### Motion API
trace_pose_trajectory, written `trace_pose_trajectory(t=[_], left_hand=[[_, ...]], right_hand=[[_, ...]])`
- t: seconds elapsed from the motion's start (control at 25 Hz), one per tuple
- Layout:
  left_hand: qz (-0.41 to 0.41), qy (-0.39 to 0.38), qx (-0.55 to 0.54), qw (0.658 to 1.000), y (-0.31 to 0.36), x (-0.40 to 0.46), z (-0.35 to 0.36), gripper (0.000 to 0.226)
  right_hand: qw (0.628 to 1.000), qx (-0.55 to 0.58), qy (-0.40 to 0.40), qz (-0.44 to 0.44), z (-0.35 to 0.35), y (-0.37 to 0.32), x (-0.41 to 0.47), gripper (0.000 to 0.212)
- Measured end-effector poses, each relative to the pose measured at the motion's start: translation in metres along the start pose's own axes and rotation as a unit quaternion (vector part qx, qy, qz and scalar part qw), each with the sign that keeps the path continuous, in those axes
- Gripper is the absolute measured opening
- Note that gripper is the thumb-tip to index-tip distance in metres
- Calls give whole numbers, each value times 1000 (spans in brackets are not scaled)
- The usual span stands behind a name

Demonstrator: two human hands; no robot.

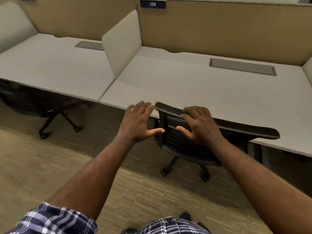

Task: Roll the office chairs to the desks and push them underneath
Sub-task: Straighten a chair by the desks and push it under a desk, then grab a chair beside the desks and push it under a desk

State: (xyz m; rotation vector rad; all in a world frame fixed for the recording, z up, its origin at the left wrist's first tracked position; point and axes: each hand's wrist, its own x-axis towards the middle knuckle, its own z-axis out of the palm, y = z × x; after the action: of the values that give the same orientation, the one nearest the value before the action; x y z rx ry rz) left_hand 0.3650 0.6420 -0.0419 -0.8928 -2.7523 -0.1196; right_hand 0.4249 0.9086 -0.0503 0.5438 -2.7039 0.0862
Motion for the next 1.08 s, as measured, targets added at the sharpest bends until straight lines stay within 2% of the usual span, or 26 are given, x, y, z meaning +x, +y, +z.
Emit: trace_pose_trajectory(t=[0.16,0.4,0.6,0.84,1.08], left_hand=[[-88,0,15,996,-81,-81,-8,91],[-236,4,8,972,-202,-226,-25,88],[-328,2,10,945,-266,-319,-38,86],[-426,-23,12,904,-337,-382,-31,90],[-489,-36,26,871,-443,-396,-29,94]], right_hand=[[997,24,-48,-55,34,-87,46,44],[985,62,-86,-136,84,-235,120,46],[967,95,-120,-206,113,-339,172,47],[938,125,-164,-277,169,-419,253,50],[915,143,-176,-334,233,-496,377,53]])
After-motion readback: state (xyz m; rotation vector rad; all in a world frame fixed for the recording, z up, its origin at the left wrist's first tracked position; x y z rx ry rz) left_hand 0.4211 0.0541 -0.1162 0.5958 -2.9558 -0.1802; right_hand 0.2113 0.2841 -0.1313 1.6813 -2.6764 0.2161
